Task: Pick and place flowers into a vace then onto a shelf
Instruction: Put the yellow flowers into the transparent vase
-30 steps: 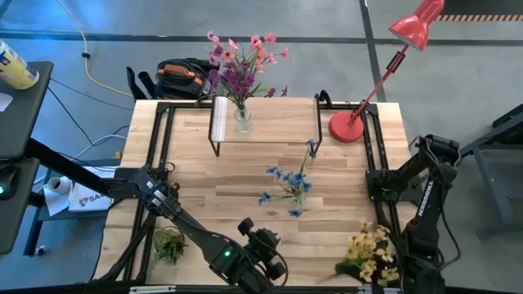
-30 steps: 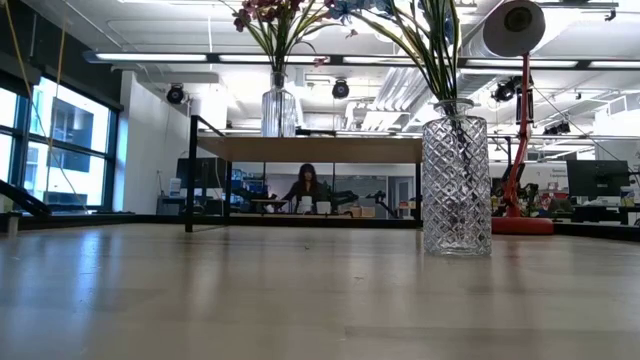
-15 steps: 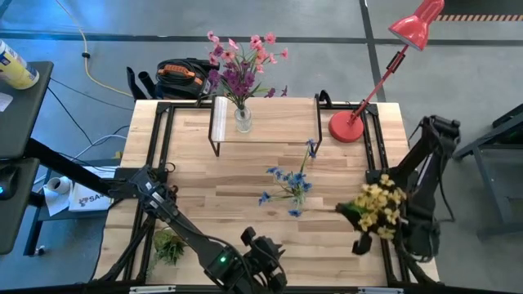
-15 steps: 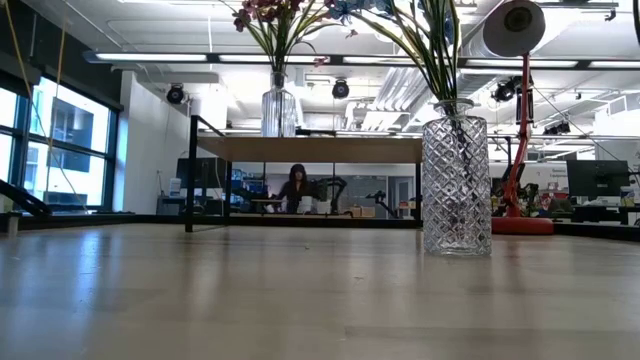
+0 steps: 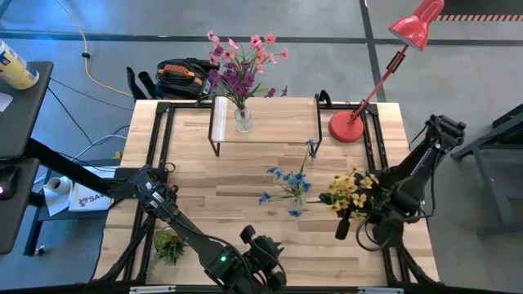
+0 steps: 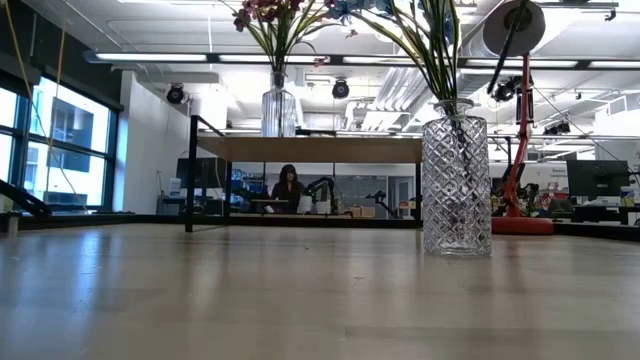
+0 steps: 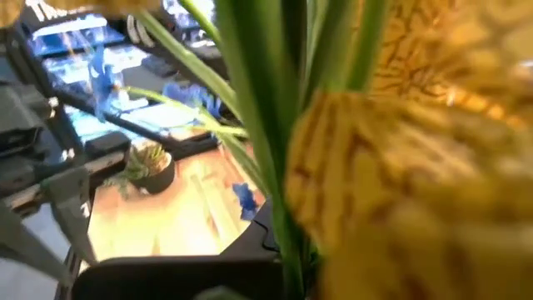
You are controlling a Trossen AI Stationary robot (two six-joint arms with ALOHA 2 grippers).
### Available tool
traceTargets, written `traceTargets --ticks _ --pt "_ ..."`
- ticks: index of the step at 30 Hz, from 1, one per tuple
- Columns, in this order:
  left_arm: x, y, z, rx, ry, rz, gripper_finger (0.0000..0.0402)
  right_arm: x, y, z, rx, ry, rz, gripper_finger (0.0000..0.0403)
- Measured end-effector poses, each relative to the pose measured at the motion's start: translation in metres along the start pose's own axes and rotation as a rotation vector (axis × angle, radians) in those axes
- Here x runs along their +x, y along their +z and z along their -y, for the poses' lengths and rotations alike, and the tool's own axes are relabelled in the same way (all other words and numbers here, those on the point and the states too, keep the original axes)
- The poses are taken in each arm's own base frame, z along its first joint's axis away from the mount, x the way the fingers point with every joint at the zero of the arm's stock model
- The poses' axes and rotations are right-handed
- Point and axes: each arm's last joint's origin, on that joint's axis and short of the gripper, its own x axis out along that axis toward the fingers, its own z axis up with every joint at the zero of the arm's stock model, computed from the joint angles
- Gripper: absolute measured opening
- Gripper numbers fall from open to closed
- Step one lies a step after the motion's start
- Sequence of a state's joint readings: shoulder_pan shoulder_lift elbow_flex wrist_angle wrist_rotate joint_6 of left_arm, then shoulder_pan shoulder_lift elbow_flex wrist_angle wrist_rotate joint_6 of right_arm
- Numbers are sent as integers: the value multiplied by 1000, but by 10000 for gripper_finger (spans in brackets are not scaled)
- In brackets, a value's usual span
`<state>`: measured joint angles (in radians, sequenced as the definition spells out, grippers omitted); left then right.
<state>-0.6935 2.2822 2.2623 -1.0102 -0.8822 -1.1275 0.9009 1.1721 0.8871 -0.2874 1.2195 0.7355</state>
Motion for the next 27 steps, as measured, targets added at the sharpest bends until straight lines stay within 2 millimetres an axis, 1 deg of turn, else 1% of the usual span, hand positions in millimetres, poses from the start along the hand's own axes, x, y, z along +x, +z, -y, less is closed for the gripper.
traceTargets --ticks 3,10,17,23,27 --pt "2 1 -3 17 20 -7 101 4 0 1 1 15 -27 2" --pt "12 7 -11 38 71 -8 101 9 4 2 -43 2 -15 2" --pt "17 11 -13 58 77 -19 101 18 6 4 -40 13 -47 2" --pt "21 14 -15 78 83 -24 101 19 14 -1 -49 42 -6 2" --pt "24 16 -17 92 88 -27 101 24 14 1 -64 32 -16 2"
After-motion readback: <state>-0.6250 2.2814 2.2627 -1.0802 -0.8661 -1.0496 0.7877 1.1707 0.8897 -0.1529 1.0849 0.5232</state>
